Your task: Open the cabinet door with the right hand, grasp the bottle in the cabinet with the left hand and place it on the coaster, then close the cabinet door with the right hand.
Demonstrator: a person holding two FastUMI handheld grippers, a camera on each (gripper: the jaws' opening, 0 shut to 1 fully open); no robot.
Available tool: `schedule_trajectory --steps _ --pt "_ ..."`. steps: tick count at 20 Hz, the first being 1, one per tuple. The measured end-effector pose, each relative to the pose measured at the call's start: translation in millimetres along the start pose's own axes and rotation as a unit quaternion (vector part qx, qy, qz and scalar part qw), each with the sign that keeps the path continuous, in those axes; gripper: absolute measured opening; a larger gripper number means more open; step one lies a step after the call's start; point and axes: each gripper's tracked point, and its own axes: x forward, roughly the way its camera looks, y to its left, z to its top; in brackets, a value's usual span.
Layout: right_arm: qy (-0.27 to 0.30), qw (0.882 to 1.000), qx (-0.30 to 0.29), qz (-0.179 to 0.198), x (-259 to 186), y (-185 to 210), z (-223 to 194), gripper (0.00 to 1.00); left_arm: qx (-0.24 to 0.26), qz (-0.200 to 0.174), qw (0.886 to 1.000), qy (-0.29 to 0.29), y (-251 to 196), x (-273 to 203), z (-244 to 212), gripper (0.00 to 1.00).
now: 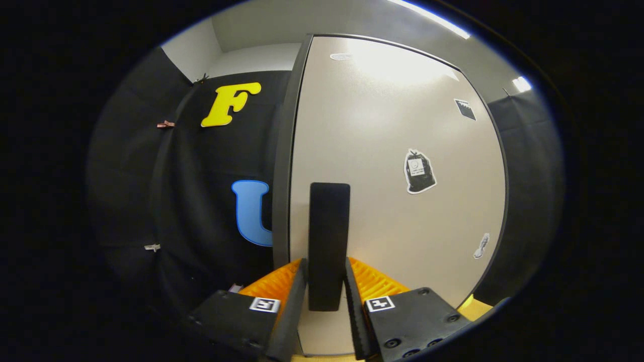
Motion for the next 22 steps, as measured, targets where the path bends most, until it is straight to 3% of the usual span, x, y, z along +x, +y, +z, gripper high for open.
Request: schedule_trajectory --steps 2,3,4,9,13,22 --pt "0.003 1.0 0.003 0.001 -1.1 -1.4 -1.4 0.26 0.003 0.003 1.0 0.0 1.6 -1.0 0.7 0.87" --pt "0.007 1.0 0.006 0.002 -1.6 -2.4 -1.7 0.3 0.004 0.002 1.0 0.0 1.4 -1.7 1.1 0.87" --pt "0.006 1.0 0.005 0.005 -0.8 -1.7 -0.6 0.2 0.005 0.002 1.0 0.0 0.9 -1.1 0.0 0.86" --pt "0.015 1.0 -0.005 0.027 -10.9 -0.9 -1.5 0.2 0.009 -0.002 1.0 -0.003 -0.3 -0.4 2.9 0.87" --pt "0.017 0.998 -0.002 0.068 -35.1 0.2 2.5 0.2 0.013 -0.014 1.0 -0.015 -5.6 -7.0 14.8 0.86" --pt "0.024 0.995 -0.009 0.096 -125.2 -42.9 13.8 0.2 0.036 -0.05 0.998 -0.022 -54.6 -22.4 14.6 0.87"
